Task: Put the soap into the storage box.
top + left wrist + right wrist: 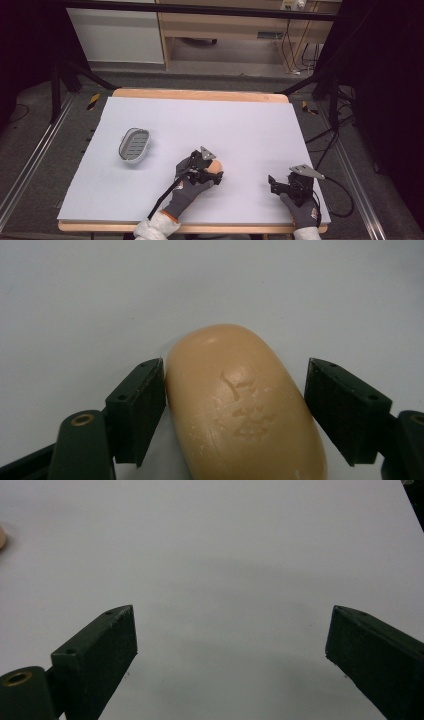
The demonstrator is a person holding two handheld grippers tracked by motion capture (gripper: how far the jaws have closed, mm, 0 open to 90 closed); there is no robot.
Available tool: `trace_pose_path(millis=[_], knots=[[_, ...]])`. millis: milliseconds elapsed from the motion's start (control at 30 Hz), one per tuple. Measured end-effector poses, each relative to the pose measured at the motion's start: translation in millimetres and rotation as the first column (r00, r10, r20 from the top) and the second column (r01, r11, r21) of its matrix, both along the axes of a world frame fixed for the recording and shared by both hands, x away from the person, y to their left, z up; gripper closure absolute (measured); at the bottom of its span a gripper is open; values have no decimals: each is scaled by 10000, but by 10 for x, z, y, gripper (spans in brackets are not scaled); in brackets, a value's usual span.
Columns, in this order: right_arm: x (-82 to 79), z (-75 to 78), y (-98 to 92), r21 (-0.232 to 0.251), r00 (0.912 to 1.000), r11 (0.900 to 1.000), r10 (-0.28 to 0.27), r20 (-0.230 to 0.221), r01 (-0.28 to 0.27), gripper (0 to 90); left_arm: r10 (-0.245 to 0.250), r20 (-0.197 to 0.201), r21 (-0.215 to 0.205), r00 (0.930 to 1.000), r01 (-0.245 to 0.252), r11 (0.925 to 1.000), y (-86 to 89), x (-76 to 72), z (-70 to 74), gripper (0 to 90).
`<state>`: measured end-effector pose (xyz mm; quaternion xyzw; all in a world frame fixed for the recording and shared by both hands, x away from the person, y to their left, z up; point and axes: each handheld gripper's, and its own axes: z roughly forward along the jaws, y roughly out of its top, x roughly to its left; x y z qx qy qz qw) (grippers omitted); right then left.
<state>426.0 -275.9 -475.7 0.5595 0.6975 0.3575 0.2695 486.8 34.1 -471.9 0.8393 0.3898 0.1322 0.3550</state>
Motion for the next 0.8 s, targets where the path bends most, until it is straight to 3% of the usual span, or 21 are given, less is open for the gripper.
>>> trace_pose_path(millis=[333, 567, 800], knots=[[4, -3, 1, -7, 10000, 10000, -9, -29, 9, 65, 93, -192, 165, 9998, -90, 9998, -34, 10, -48, 219], [5, -4, -1, -10, 10000, 10000, -4, -38, 3, 65, 185, -37, 399, 9998, -183, 9990, -67, -12, -56, 220], [6, -4, -1, -11, 10000, 10000, -14, -41, 14, 65, 239, 38, 617, 9997, -241, 9978, -71, -21, -43, 286]])
